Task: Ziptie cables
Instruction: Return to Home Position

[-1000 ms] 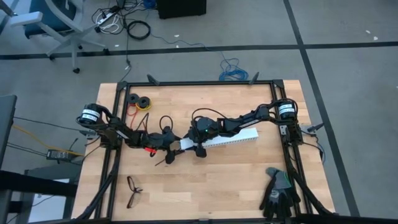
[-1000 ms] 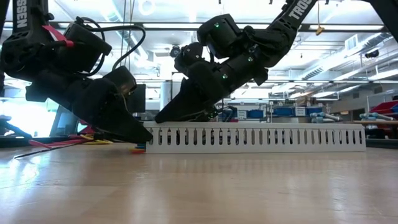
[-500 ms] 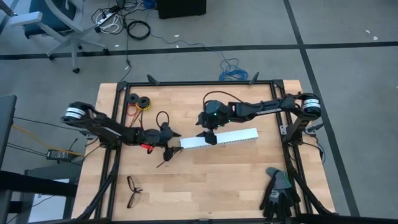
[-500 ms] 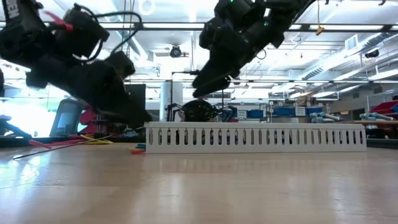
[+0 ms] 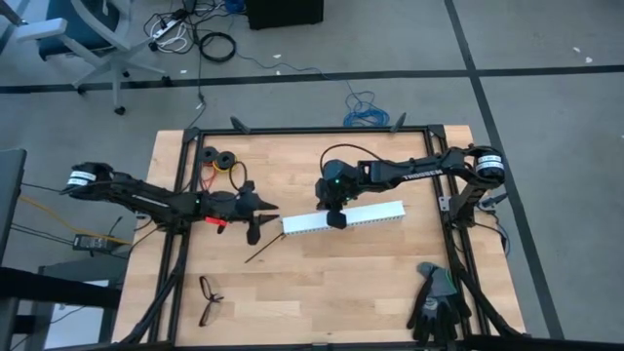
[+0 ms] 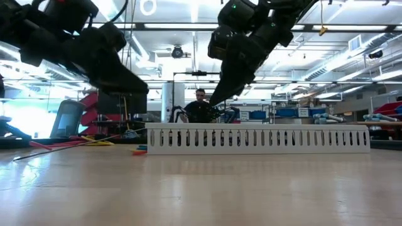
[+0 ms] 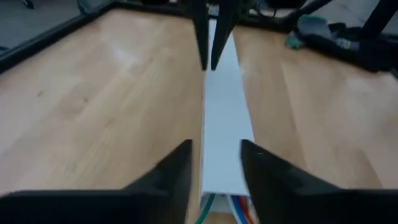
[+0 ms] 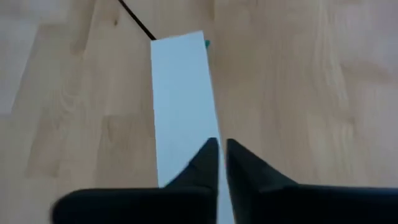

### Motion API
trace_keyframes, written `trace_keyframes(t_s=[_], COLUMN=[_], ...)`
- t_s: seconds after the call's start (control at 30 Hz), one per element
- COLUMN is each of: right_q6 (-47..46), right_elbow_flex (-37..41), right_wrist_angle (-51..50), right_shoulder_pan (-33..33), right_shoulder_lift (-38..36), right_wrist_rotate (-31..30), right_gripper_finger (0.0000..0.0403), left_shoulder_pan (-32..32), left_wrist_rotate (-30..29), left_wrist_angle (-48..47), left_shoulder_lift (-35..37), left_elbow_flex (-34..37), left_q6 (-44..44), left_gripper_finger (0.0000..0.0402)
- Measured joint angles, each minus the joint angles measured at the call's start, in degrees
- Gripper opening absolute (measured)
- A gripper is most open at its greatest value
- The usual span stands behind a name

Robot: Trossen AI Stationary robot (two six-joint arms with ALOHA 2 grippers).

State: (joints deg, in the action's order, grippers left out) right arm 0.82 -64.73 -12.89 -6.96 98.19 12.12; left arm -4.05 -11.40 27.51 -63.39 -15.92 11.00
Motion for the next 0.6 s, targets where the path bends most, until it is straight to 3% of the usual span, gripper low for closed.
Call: trace_keyframes(t_s=[0.13,0.2,0.4,0.6], right_q6=[-3.28,-3.22,-2.25,-4.05], right_elbow_flex=[0.00,0.00,0.16,7.39], right_wrist_angle=[-0.63,-1.72,-3.91,0.78], right_shoulder_pan=[0.11,0.44,1.55,1.66], right_shoulder_lift=[0.02,0.02,0.02,-4.97], right_wrist_rotate=[-0.02,-0.64,-3.02,-3.86], right_gripper_finger=[0.0007,0.0006,0.0001,0.0000], left_shoulder_pan=[0.00,-0.07,-0.98,-2.72], left_wrist_rotate=[0.02,0.02,-0.28,-5.87], left_wrist_angle=[-1.32,-0.95,1.22,-8.40], left_shoulder_lift=[-1.17,-1.16,1.95,10.88], left_elbow_flex=[0.01,0.07,0.01,0.18], left_q6=[1.19,1.22,-1.61,-3.23], left_gripper_finger=[0.0047,0.0013,0.0004,0.0002])
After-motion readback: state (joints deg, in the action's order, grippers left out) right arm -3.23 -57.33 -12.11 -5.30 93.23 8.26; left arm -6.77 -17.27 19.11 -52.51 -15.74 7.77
